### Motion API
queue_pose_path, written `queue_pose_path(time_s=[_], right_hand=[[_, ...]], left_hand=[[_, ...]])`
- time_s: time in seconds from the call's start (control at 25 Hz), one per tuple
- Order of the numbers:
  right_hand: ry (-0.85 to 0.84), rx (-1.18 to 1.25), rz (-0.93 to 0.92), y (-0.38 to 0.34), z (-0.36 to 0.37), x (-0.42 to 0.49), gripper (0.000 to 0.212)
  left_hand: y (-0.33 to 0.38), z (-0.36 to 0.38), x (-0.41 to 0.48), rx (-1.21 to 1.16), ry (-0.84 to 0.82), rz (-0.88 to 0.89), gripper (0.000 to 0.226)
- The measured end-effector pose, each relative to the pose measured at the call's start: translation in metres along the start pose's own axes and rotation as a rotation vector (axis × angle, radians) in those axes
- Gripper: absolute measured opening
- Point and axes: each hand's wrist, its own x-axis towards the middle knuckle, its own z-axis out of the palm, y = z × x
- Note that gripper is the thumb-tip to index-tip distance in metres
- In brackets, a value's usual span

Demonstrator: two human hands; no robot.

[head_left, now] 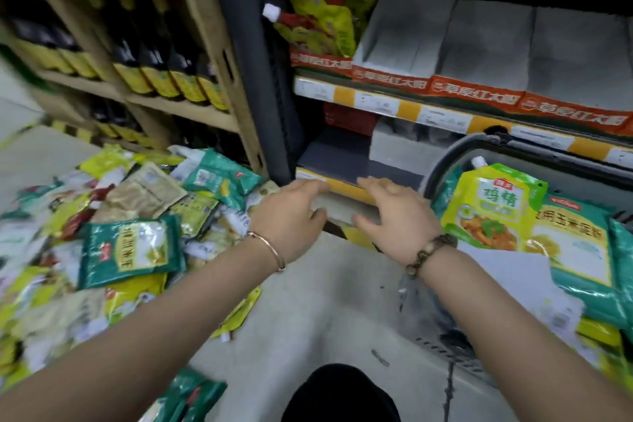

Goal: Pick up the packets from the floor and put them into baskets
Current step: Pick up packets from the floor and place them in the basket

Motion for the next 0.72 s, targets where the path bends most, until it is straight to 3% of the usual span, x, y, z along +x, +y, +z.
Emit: queue_pose_path(time_s=[0.12,0.32,0.72], right_hand=[[0.013,-0.001,-0.050,-0.042,0.029,0.011,0.051],[-0.162,-0.003,-0.082,-0.080,0.094,0.016,0.043],[-0.450,0.007,-0.059,-0.097,0.250,0.029,0.043]], left_hand=[[-0.048,-0.013,-0.028,0.051,0.016,-0.150,0.038],[-0.117,-0.003,-0.073,0.105,0.022,-0.325,0.038],[-0.250,0.102,-0.135,0.101,-0.012,-0.604,0.041]])
